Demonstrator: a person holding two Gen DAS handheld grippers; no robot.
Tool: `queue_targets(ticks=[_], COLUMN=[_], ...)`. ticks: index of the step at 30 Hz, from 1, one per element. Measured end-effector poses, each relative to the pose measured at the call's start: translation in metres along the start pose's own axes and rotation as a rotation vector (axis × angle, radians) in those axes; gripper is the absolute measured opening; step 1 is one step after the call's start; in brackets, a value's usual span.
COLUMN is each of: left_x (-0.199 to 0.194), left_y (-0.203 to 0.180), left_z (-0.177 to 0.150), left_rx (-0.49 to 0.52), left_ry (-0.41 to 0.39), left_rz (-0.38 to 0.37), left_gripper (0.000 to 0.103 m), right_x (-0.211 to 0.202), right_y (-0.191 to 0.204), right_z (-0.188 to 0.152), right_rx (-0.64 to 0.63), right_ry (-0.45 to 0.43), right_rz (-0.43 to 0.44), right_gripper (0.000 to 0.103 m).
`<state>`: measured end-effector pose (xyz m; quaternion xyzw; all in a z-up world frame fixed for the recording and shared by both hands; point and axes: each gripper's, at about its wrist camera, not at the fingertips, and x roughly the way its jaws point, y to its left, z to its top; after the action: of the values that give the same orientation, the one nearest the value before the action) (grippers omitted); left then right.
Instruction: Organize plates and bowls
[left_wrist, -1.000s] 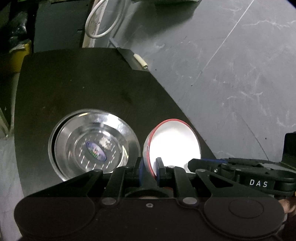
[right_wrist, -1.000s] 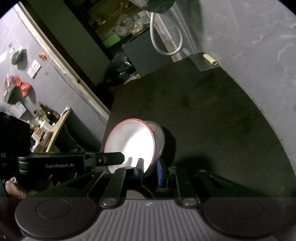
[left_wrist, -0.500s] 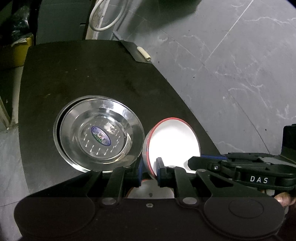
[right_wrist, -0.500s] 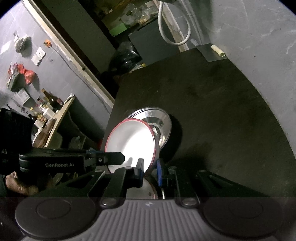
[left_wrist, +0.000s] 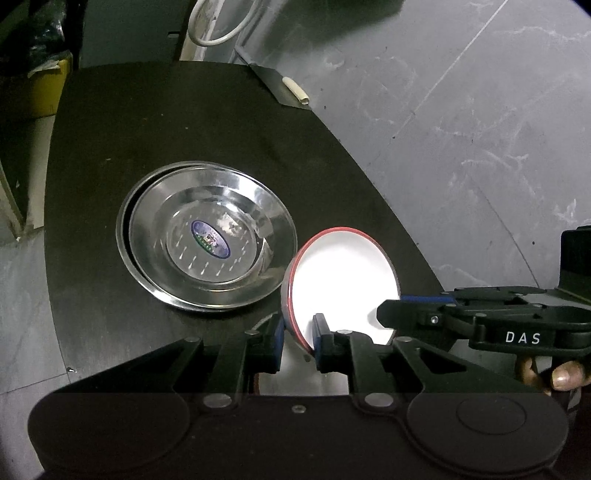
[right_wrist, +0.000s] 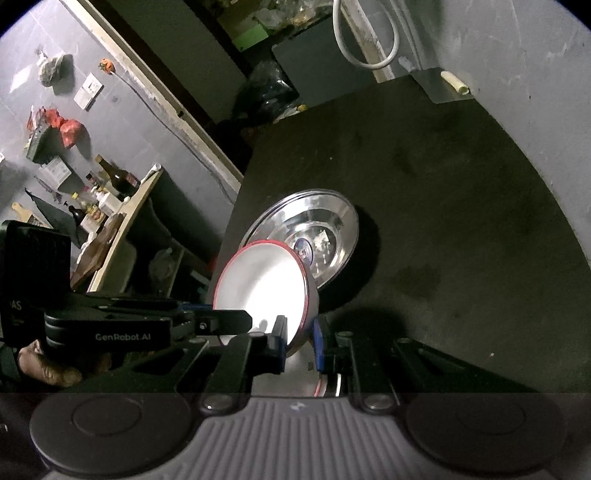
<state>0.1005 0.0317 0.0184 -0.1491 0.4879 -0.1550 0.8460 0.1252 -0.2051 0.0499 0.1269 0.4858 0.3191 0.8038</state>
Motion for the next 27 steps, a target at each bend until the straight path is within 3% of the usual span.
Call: queue_targets(ticks=[27], left_x=[-0.004], left_y=[0.003], left_z=[-0.017], left_rx=[0.010], left_ry=[0.080], left_rz=[0.025], left_gripper=[0.017], right_x=[0.011], right_y=[0.005], right_z=[-0.009], right_rx=[-0.046], right_ry=[0.122], right_rz=[0.042], right_gripper=[0.017])
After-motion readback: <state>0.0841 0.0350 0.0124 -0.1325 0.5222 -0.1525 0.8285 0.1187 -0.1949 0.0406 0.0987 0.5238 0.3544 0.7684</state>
